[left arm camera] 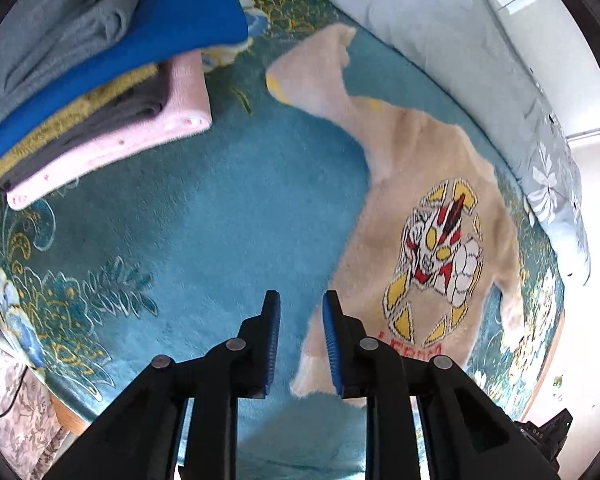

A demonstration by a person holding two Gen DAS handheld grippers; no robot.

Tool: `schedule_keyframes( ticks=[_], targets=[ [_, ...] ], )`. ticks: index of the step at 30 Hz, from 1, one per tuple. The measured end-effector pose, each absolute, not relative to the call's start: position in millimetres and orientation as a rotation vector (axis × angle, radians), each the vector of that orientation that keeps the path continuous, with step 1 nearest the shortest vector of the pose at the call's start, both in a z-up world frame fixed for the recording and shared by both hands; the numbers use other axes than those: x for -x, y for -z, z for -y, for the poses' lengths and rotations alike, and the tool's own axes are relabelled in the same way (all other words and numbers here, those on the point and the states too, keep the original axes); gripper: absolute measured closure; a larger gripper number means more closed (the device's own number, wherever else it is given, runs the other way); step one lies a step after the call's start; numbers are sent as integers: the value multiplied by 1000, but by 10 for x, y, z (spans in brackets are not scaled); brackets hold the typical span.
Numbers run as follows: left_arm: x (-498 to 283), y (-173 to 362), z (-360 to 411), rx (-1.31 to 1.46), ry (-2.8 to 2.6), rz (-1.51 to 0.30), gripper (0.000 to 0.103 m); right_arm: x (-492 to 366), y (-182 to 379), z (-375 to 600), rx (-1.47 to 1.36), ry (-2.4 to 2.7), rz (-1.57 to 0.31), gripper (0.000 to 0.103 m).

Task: Fold clothes

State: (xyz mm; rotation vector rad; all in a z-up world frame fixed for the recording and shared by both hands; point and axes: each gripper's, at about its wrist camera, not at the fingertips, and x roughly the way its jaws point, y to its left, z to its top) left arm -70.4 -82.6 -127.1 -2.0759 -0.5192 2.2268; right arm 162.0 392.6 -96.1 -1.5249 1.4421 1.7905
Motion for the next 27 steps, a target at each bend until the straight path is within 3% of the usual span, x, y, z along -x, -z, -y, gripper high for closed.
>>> schedule_keyframes(
  ticks=[1, 2, 6, 10, 27],
  targets=[
    [793, 1114, 1001, 2054, -2254, 519, 75, -1542, 941, -3851, 1512, -1798, -1436, 70],
    [897, 1021, 1053, 2027, -2280, 522, 71, -1461, 922, -3775, 1498, -1806, -1429, 52],
    [1384, 751, 1103, 1949, -2358, 500, 58, -1218, 844, -3716, 1459, -1822, -1451, 41],
    [1837, 707, 997, 1925, -2401, 469, 52, -1016, 753, -3656, 1449, -1889, -1432, 38],
    [2828, 1592, 762, 2068, -2366, 407, 52, -640, 908, -3429, 1491, -1911, -1422, 36]
  ],
)
